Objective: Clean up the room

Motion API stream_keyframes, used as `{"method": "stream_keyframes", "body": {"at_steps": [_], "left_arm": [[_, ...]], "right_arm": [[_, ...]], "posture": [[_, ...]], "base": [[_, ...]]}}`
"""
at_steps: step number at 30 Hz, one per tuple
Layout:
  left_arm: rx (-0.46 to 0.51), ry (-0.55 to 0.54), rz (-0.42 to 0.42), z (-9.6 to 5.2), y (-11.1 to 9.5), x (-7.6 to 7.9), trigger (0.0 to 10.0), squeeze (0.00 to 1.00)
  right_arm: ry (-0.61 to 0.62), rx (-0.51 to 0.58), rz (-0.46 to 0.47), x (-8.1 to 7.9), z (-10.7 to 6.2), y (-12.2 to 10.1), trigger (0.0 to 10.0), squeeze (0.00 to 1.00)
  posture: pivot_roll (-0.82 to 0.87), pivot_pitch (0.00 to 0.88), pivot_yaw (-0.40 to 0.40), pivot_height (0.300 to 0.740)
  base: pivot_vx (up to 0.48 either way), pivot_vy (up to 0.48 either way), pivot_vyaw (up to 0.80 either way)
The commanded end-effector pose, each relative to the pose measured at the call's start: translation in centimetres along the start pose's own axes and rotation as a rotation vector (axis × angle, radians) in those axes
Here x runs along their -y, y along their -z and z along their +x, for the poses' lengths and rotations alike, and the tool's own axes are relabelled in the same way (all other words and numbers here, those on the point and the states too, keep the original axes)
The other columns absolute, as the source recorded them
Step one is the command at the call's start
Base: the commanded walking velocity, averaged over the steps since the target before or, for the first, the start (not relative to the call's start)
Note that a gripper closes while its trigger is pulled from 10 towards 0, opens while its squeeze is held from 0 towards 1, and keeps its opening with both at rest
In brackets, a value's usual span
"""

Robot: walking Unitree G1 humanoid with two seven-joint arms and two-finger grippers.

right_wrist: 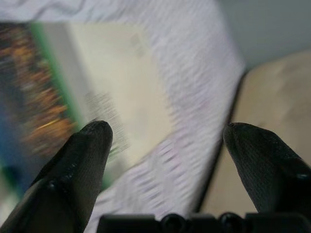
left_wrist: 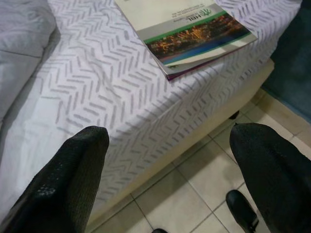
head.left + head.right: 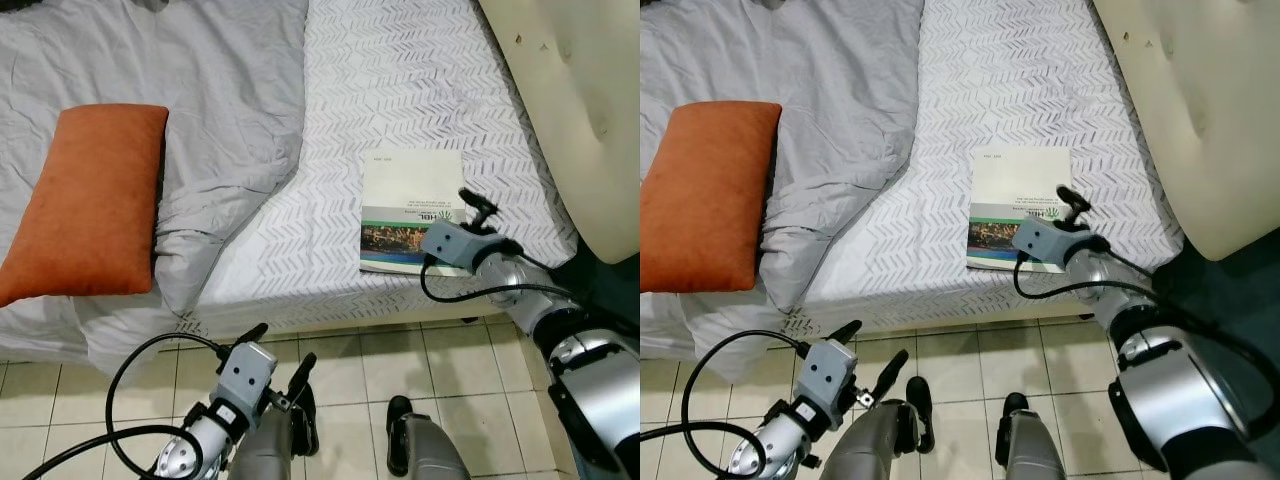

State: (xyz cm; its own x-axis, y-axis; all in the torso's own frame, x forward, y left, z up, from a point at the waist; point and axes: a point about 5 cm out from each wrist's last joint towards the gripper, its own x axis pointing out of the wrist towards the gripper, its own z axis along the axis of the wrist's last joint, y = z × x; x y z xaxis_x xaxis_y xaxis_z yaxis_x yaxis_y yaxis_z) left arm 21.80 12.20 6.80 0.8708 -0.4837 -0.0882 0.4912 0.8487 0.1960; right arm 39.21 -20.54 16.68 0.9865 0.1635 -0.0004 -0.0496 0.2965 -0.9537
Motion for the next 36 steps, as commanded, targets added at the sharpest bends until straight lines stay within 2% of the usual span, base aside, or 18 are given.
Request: {"method": "stream_keyframes", "body": {"at_steps": [1, 3, 5, 6, 7, 8, 9, 10, 12, 13, 14, 15, 16, 18, 22, 25, 32, 36], "left_arm": [[-0.061, -0.013, 0.004, -0.5, 1.4, 0.1, 10.0, 0.00], [-0.077, -0.049, 0.001, 0.0, 1.8, -0.4, 10.0, 0.00], [-0.081, -0.126, -0.011, 0.5, 1.6, -1.9, 10.0, 0.00], [-0.081, -0.126, -0.011, 0.5, 1.6, -1.9, 10.0, 0.00], [-0.083, -0.169, -0.004, 0.7, 1.4, -2.7, 10.0, 0.00], [-0.083, -0.169, -0.004, 0.7, 1.4, -2.7, 10.0, 0.00], [-0.086, -0.220, 0.001, 1.1, 1.3, -3.7, 10.0, 0.00], [-0.076, -0.254, -0.007, 1.6, 1.1, -4.5, 10.0, 0.00], [-0.056, -0.307, -0.011, 2.4, 0.7, -5.9, 10.0, 0.00], [-0.056, -0.307, -0.011, 2.4, 0.7, -5.9, 10.0, 0.00], [-0.042, -0.337, -0.010, 3.1, 0.3, -6.7, 10.0, 0.00], [-0.032, -0.344, -0.009, 3.2, 0.1, -6.9, 10.0, 0.00], [-0.032, -0.344, -0.009, 3.2, 0.1, -6.9, 10.0, 0.00], [-0.003, -0.355, -0.030, 2.8, -0.3, -6.8, 10.0, 0.00], [0.015, -0.360, -0.079, 1.1, -0.5, -5.8, 10.0, 0.00], [0.023, -0.368, -0.125, 1.7, -0.3, -5.3, 10.0, 0.00], [0.064, -0.294, -0.187, 4.9, -1.2, -4.6, 10.0, 0.00], [0.035, -0.280, -0.184, 5.4, -1.0, -4.8, 10.0, 0.00]], "right_arm": [[0.029, 0.044, 0.020, 0.2, -0.1, -0.4, 10.0, 1.00], [0.078, 0.045, 0.168, 0.4, -0.2, -0.3, 10.0, 1.00], [0.095, 0.001, 0.556, -0.7, -0.9, 0.3, 10.0, 1.00], [0.095, 0.001, 0.556, -0.7, -0.9, 0.3, 10.0, 1.00], [0.086, -0.005, 0.722, -1.6, -1.3, 0.6, 10.0, 1.00], [0.086, -0.005, 0.722, -1.6, -1.3, 0.6, 10.0, 1.00], [0.087, -0.014, 0.842, -2.9, -2.0, 0.9, 10.0, 0.56], [0.092, -0.047, 0.978, -4.4, -2.8, 1.3, 10.0, 0.00], [0.116, -0.117, 1.171, -6.9, -4.2, 1.8, 10.0, 0.00], [0.116, -0.117, 1.171, -6.9, -4.2, 1.8, 10.0, 0.00], [0.149, -0.170, 1.299, -8.8, -5.4, 1.9, 10.0, 0.00], [0.172, -0.178, 1.358, -9.5, -6.1, 1.7, 10.0, 0.00], [0.172, -0.178, 1.358, -9.5, -6.1, 1.7, 10.0, 0.00], [0.230, -0.127, 1.440, -10.1, -8.3, 0.9, 10.0, 0.00], [0.256, -0.046, 1.373, -10.0, -12.4, -0.1, 10.0, 0.00], [0.266, -0.082, 1.353, -10.3, -14.6, 0.5, 10.0, 0.00], [0.175, -0.080, 1.319, -10.2, -14.2, 0.0, 10.0, 0.00], [0.171, -0.081, 1.308, -9.7, -13.9, -0.3, 10.0, 0.00]], "posture": [[0.10, 0.356, 0.060, 0.740], [0.08, 0.302, 0.040, 0.740], [0.05, 0.221, 0.019, 0.740], [0.05, 0.221, 0.019, 0.740], [0.04, 0.209, 0.016, 0.740], [0.04, 0.209, 0.016, 0.740], [0.02, 0.145, 0.006, 0.740], [0.00, 0.107, 0.005, 0.740], [-0.01, 0.053, 0.003, 0.740], [-0.01, 0.053, 0.003, 0.740], [-0.02, 0.022, 0.004, 0.740], [-0.03, 0.002, 0.005, 0.740], [-0.03, 0.002, 0.005, 0.740], [-0.05, 0.000, 0.012, 0.740], [-0.07, 0.000, 0.019, 0.740], [-0.08, 0.000, 0.020, 0.740], [-0.11, 0.000, 0.039, 0.740], [-0.12, 0.000, 0.047, 0.740]], "base": [[0.000, 0.000, 0.00], [0.000, 0.000, 0.00], [0.000, 0.000, 0.00], [0.000, 0.000, 0.00], [0.000, 0.000, 0.00], [0.000, 0.000, 0.00], [0.000, 0.000, 0.00], [0.000, 0.000, 0.00], [0.000, 0.000, 0.00], [0.000, 0.000, 0.00], [0.000, 0.000, 0.00], [0.000, 0.000, 0.00], [0.000, 0.000, 0.00], [0.000, 0.000, 0.00], [0.000, 0.000, 0.00], [0.000, 0.000, 0.00], [0.096, 0.041, 0.00], [0.342, 0.337, 0.00]]}}
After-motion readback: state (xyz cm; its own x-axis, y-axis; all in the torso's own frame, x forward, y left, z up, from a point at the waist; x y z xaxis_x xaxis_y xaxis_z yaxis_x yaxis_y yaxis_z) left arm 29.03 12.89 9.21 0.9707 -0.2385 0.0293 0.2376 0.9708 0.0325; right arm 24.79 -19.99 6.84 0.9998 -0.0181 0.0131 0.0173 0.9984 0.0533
